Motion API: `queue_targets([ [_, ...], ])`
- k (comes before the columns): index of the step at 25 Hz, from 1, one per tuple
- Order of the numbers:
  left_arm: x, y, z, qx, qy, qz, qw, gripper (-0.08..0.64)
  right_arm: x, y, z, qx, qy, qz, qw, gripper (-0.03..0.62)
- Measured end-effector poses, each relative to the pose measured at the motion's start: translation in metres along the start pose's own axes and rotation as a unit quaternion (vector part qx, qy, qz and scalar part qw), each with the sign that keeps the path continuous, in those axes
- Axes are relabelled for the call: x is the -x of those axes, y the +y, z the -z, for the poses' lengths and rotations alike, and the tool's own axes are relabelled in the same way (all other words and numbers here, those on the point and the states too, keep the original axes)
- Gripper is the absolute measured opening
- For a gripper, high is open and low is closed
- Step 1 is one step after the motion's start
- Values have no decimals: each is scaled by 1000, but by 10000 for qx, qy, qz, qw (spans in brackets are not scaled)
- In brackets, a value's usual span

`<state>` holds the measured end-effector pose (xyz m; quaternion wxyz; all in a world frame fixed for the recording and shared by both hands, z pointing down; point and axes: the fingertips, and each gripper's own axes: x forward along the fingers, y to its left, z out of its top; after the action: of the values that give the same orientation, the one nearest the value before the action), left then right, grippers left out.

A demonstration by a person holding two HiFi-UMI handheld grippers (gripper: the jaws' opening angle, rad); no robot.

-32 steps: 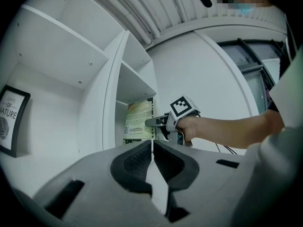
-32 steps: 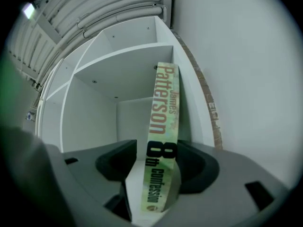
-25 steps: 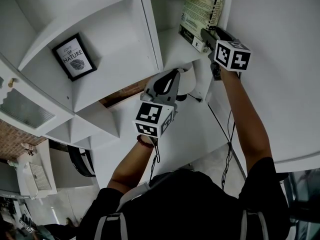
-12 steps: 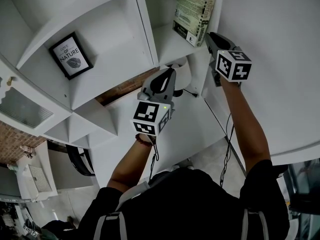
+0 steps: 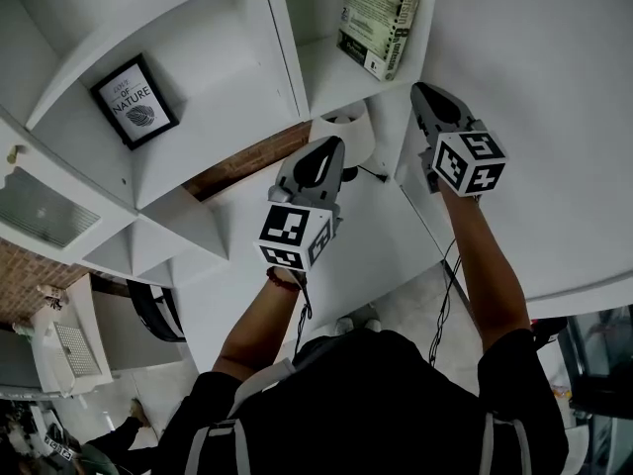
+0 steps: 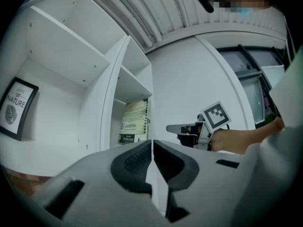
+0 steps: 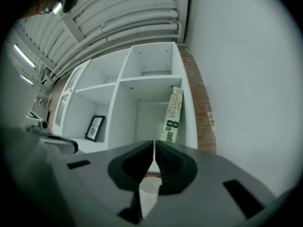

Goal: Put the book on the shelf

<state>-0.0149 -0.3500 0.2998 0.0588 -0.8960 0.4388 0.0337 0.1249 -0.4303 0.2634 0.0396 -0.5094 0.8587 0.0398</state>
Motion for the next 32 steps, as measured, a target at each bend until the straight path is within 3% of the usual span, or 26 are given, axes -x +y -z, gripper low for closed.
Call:
queue_targets([
  [7, 9, -11, 11, -23, -2, 231, 9997, 29, 26, 20, 7, -300, -142, -266, 9991, 37],
  [17, 21, -15, 31, 56, 41, 263, 9996, 29, 67, 47, 23, -73, -215, -320, 9992, 31],
  [32, 51, -27, 56, 248, 134, 352, 9990, 29, 109, 78, 35, -157, -167, -513, 9984, 29],
])
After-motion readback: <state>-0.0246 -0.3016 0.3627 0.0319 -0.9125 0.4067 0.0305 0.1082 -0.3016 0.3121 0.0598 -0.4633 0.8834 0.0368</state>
